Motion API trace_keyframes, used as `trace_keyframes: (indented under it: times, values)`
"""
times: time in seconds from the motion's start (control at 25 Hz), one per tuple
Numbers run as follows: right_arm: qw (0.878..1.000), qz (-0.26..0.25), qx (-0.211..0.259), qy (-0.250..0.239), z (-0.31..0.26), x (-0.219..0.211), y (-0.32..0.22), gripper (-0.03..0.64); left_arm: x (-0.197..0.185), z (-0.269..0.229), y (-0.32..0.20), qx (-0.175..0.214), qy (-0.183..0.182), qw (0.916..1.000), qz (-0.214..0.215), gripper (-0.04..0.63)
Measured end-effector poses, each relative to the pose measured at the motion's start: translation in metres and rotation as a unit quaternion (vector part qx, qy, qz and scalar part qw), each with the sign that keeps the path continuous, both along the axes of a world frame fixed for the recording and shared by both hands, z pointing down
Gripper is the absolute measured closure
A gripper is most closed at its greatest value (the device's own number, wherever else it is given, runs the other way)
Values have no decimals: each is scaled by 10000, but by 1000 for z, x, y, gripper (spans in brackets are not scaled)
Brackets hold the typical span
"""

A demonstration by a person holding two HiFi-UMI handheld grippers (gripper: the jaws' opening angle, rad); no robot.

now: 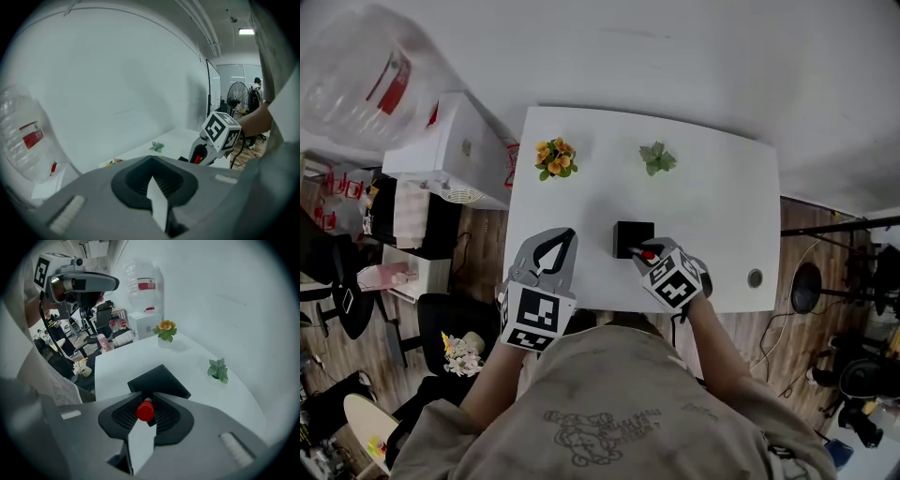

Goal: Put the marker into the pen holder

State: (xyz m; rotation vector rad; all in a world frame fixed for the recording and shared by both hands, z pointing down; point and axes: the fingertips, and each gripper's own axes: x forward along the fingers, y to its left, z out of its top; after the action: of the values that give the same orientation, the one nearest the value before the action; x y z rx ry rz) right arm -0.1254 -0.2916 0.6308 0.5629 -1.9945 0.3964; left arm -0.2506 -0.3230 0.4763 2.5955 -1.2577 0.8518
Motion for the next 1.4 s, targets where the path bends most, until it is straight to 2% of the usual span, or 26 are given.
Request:
trace_keyframes:
  times: [0.28,0.48,0.64,0.8,0.96,1.08,1.16,1.28,1.4]
  values:
    - [9998,-114,-109,95,6,-4,1,514,-1,4,11,-48,23,10000,-82,595]
    - [9998,-174,-43,76,-1,-5,4,480,-1,1,17,3,-22,10000,-97,595]
    - [9993,-204,290,107,-18,-1,-1,496,1,-5,20,116,-107,9999,-15,595]
    - [9974,15,685,-203,-52,0,-14,532,2,-18,20,362,-241,9990,111,595]
    - [9923,110,1113,-531,-98,-2,-23,543,4,-43,14,639,-110,9976,252,595]
    - [9832,240,1537,-958,-143,-6,-29,559,1,-69,7,882,15,9956,305,595]
    - [9728,331,1805,-1412,-177,-10,-31,568,-1,-88,3,1092,81,9936,289,595]
    - [9527,377,2224,-2036,-229,-13,-30,569,-2,-119,-5,1427,217,9892,270,595]
    - [9291,399,2753,-2438,-279,-12,-31,581,0,-150,-10,1730,420,9837,258,595]
